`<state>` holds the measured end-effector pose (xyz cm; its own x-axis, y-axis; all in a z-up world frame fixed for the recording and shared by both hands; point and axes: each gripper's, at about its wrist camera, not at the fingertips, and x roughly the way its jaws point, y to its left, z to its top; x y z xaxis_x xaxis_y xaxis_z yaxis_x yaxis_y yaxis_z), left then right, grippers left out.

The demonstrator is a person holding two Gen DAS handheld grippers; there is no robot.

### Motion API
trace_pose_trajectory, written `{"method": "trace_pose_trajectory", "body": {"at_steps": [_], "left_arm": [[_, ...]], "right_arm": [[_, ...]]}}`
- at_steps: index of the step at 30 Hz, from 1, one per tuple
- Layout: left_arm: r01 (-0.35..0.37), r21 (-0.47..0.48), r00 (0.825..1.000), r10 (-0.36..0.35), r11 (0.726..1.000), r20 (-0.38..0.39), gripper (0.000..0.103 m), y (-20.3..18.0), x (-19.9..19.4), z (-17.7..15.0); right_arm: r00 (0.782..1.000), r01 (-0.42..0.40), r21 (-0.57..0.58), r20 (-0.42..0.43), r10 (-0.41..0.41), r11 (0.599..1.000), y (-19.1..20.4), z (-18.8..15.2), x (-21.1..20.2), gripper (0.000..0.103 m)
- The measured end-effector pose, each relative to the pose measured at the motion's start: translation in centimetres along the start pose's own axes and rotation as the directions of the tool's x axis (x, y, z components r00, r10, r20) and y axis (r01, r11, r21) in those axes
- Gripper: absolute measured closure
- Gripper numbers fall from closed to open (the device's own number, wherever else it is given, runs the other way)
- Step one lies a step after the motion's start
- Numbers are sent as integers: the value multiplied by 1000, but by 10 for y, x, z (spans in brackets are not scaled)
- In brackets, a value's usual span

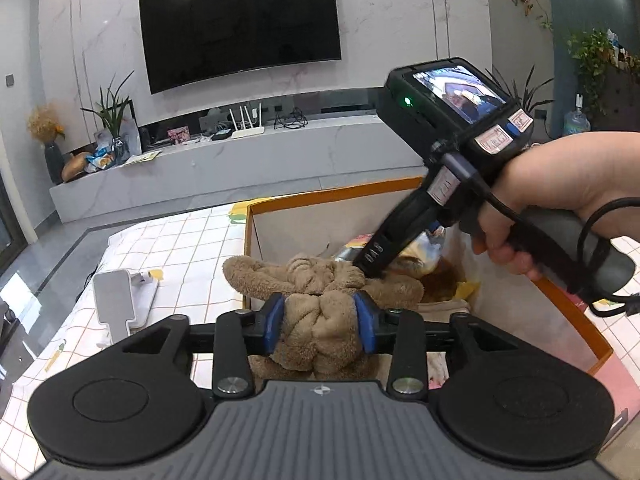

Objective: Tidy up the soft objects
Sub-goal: 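Open both grippers to drop the towel and snack bag into the box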

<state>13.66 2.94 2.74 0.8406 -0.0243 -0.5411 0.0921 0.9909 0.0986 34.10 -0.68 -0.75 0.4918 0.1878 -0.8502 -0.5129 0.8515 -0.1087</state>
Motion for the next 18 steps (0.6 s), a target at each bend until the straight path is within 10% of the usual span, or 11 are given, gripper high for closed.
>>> {"method": "trace_pose_trajectory", "body": {"at_steps": [4, 12, 18], "left_arm": [[12, 27, 998, -13, 1000, 60, 14, -3, -8, 2], [-54, -7, 990, 54, 999, 130, 10, -9, -26, 15], [-9, -73, 989, 20, 997, 146, 10, 2, -49, 33]], "right_arm": [[999, -14, 23, 32, 13, 1000, -2, 1, -8, 35], [980, -39, 130, 200, 12, 991, -14, 6, -69, 22], [905, -16, 292, 410, -110, 956, -37, -23, -153, 11]]}}
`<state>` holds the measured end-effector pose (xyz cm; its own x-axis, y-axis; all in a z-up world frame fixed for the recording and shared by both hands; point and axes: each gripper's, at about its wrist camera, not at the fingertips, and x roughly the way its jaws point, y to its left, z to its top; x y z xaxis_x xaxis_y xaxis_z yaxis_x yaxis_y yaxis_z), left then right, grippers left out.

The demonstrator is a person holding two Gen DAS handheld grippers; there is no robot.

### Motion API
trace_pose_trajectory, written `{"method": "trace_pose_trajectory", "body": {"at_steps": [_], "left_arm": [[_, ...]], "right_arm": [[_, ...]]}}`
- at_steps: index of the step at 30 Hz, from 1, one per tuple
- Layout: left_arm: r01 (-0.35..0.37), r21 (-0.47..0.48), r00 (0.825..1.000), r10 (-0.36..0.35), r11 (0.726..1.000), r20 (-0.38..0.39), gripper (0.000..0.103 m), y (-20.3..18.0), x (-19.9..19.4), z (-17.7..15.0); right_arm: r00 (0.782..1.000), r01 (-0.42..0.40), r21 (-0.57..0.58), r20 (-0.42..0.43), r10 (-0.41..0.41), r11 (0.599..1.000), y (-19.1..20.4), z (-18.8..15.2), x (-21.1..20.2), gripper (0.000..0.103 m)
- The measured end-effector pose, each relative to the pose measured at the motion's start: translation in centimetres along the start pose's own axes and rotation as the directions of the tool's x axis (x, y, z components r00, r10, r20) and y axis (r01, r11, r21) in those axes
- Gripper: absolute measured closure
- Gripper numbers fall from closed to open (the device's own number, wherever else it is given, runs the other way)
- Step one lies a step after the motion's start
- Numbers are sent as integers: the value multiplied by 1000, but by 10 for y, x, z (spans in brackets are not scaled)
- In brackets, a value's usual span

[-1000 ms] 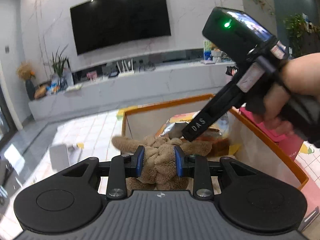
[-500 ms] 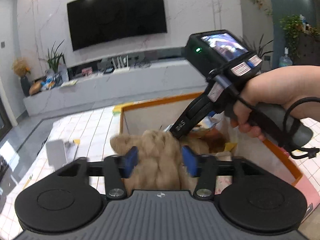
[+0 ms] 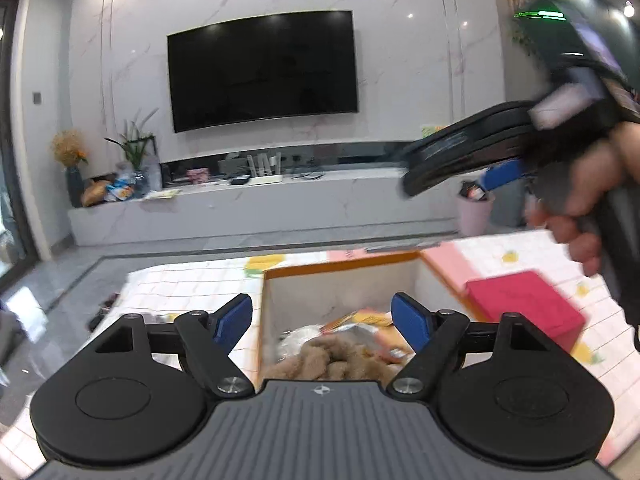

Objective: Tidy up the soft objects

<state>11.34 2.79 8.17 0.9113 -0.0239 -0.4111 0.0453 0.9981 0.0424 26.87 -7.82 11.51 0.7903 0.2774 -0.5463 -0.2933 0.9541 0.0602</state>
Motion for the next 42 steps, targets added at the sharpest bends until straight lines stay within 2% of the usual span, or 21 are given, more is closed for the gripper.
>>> {"method": "trace_pose_trajectory", "body": {"at_steps": [1, 4, 8, 11, 14, 16, 20, 23, 26, 30, 34, 42], "left_arm": [[29, -8, 1000, -29, 1000, 2, 10, 2, -5, 4], [69, -33, 997, -68, 997, 19, 10, 1, -22, 12], [90, -32, 995, -88, 995, 50, 9, -11, -44, 15], [79, -14, 995, -78, 997, 67, 9, -25, -57, 13], [64, -13, 995, -63, 998, 72, 9, -38, -65, 7], [78, -21, 996, -77, 997, 53, 9, -47, -67, 1], [80, 10, 996, -81, 997, 28, 9, -61, -69, -13], [68, -13, 998, -68, 998, 13, 9, -63, -72, -26], [87, -31, 996, -87, 996, -7, 9, -60, -71, -35], [74, -33, 997, -74, 997, -22, 9, -60, -68, -45], [75, -18, 994, -76, 997, -73, 9, -64, -60, -52], [82, -8, 992, -82, 997, -96, 9, -74, -57, -70]], "right_arm": [[999, 14, 51, 33, -15, 999, -9, -1, -17, 6], [996, 43, 143, 76, -54, 989, -31, -10, -67, 3], [979, 154, 101, 122, -166, 983, -32, -46, -121, 3], [964, 231, 96, 110, -241, 968, -32, -81, -143, 3], [966, 248, 83, 60, -253, 965, -33, -109, -156, 3], [962, 256, 69, 77, -261, 964, -31, -124, -170, 3], [969, 228, 53, 84, -232, 972, -19, -145, -181, 3], [972, 219, 23, 86, -220, 976, -11, -159, -184, 3], [973, 215, 10, 86, -215, 976, -5, -172, -186, 3], [976, 194, 53, 89, -198, 980, -5, -190, -185, 3], [983, 164, 75, 69, -169, 984, -10, -203, -177, 3], [987, 149, 111, 41, -154, 983, -15, -218, -168, 3]]}}
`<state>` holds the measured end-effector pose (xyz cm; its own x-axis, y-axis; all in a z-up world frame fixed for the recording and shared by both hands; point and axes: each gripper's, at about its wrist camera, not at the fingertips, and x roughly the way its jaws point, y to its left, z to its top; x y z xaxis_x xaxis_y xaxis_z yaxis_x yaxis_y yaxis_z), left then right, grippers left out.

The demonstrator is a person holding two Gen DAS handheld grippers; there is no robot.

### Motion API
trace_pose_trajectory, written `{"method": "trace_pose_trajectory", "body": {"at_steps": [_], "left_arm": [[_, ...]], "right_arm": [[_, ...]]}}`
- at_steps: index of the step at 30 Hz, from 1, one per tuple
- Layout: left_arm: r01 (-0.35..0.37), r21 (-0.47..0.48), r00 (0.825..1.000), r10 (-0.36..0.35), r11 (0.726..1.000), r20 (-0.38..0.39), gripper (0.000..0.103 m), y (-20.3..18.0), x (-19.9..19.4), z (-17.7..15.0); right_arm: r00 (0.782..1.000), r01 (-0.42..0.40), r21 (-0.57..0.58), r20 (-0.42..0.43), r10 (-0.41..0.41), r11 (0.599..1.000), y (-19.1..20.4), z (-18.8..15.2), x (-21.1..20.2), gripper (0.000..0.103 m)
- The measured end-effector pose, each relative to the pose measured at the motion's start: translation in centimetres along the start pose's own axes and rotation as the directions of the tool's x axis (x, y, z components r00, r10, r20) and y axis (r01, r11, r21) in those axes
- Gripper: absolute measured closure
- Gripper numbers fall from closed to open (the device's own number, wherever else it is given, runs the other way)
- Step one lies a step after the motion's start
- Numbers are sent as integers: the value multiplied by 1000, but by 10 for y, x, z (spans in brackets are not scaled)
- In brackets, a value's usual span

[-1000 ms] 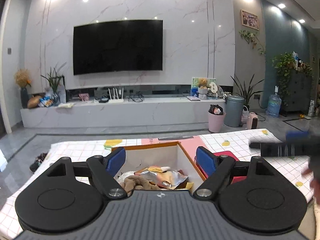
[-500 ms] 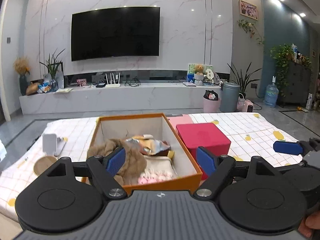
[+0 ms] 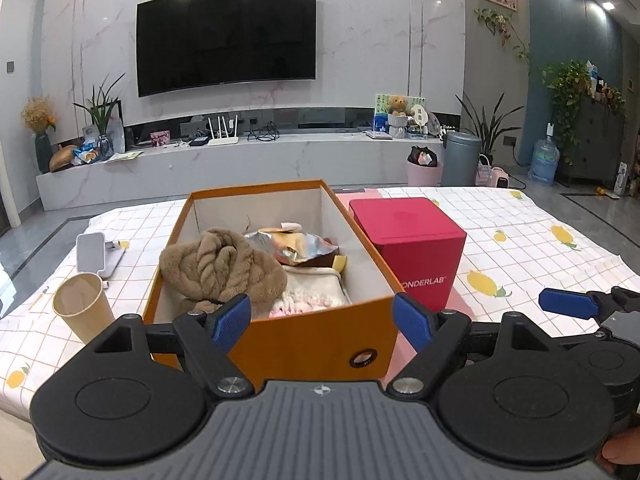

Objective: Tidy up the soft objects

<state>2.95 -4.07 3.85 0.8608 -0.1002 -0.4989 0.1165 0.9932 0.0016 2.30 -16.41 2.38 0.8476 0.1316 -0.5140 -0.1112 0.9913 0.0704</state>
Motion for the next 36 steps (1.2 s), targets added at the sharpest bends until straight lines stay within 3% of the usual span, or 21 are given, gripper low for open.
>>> {"method": "trace_pose_trajectory", "body": {"at_steps": [36], "left_arm": [[-31, -4, 998, 31, 1000, -54, 9, -11, 3, -11]], "right_arm": [[998, -9, 8, -62, 10, 1000, -11, -19, 9, 3]]}}
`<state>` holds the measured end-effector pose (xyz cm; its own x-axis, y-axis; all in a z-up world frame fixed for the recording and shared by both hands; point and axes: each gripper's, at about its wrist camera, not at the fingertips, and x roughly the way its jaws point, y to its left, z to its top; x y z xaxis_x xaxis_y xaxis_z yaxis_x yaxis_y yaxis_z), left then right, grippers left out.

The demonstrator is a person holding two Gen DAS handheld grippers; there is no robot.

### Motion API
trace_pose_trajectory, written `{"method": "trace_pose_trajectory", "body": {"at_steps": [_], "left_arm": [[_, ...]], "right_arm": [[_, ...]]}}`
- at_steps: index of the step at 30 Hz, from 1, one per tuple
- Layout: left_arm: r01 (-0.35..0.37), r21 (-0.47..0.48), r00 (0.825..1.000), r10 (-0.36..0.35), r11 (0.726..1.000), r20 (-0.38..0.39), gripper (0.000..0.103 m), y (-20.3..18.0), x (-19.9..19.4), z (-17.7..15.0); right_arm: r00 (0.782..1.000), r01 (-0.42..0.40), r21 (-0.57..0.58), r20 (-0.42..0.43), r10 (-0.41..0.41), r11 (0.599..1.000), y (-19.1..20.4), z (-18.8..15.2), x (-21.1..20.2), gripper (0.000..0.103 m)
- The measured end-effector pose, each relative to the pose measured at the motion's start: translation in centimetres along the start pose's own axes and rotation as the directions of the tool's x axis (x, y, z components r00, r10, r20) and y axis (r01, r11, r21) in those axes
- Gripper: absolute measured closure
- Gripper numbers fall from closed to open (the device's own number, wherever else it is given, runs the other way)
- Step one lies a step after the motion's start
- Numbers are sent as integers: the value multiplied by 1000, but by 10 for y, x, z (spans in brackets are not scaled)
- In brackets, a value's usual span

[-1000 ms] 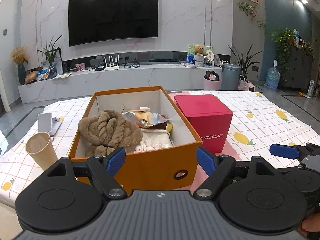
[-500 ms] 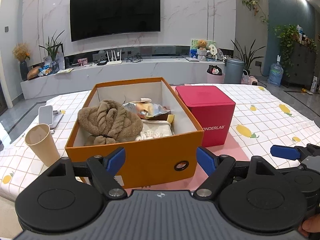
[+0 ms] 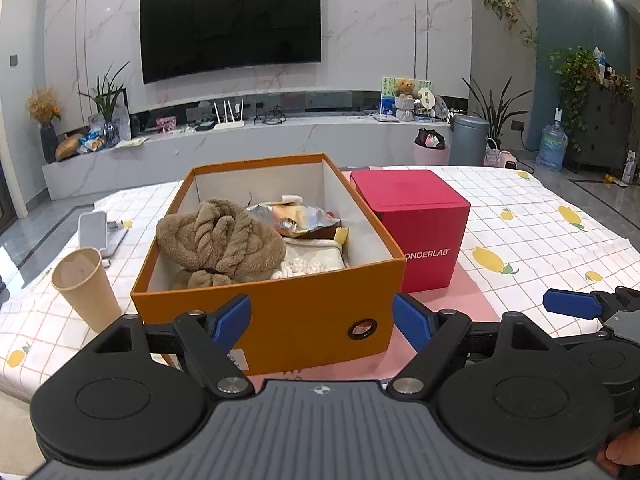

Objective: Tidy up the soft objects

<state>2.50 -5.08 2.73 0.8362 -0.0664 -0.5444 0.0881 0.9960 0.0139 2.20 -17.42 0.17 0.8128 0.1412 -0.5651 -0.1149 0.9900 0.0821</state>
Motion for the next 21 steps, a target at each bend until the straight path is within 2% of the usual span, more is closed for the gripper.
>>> {"method": "trace_pose_trajectory", "body": {"at_steps": [21], "left_arm": [[0, -1, 1000, 0, 1000, -19, 9, -1, 2, -2]], "right_arm": [[1000, -5, 9, -17, 5, 1000, 0, -4, 5, 3]]}}
